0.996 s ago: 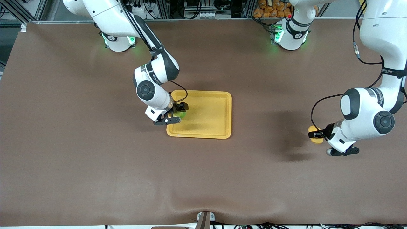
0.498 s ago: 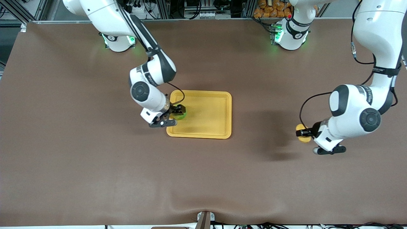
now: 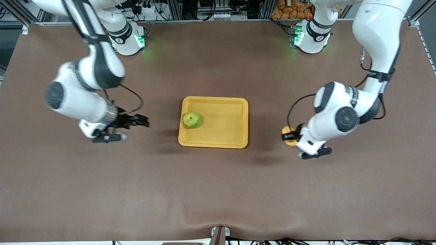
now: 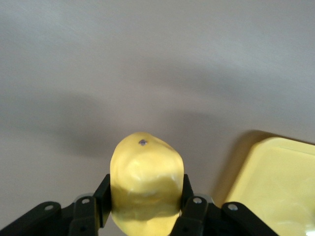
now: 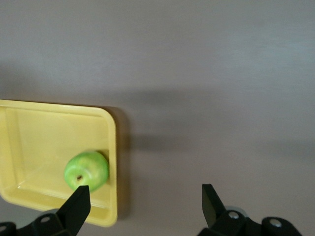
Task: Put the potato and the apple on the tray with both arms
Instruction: 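Withdraw the right gripper while the left gripper carries the potato toward the tray, then lower the potato onto the tray beside the apple and open the left gripper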
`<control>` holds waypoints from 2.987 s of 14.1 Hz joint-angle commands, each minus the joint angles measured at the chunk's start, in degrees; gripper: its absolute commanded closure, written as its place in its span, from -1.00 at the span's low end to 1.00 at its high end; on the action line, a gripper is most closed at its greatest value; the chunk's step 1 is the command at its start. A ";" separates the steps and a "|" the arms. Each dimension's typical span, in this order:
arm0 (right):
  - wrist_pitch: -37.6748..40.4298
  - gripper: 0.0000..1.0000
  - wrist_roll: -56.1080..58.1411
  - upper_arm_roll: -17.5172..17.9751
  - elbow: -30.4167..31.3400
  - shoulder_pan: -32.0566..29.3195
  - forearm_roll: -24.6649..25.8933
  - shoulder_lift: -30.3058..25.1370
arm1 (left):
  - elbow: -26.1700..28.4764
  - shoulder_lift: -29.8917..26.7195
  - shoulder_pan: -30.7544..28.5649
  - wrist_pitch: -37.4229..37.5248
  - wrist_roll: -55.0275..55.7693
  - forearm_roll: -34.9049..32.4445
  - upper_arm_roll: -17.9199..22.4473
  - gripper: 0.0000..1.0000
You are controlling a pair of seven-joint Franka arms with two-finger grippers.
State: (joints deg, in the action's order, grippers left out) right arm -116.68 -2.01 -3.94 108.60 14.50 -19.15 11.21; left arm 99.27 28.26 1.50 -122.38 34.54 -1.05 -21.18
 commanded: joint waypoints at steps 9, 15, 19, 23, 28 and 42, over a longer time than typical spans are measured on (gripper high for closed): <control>28.67 -1.00 -0.80 1.04 -13.56 -12.29 16.52 -11.56 | -6.10 7.67 18.44 1.18 19.06 -8.96 0.96 0.67; 33.80 -1.00 -0.98 1.12 -18.68 -15.63 16.61 -11.39 | -11.63 12.15 21.69 1.18 19.60 -13.18 1.14 0.68; 33.80 -1.00 -1.42 1.21 -20.71 -16.52 15.64 -10.33 | -13.14 13.66 24.60 1.18 19.51 -14.07 3.68 0.67; 33.27 -1.00 -0.63 1.56 -22.38 -16.26 16.16 -10.25 | -13.14 14.01 25.92 1.18 19.34 -14.41 4.21 0.68; 34.24 -1.00 -1.15 1.83 -22.38 -13.97 17.31 -10.42 | -13.14 15.41 27.42 3.46 19.33 -17.93 4.22 0.67; 35.56 -1.00 -1.68 1.21 -24.14 -14.23 20.12 -10.51 | -13.23 15.16 26.10 4.51 20.04 -16.27 4.22 -1.00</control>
State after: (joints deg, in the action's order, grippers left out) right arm -82.10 -2.81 -2.98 85.93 0.56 0.01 0.07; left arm 87.26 43.89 27.40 -119.92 53.37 -17.75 -16.94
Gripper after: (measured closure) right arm 0.000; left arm 0.009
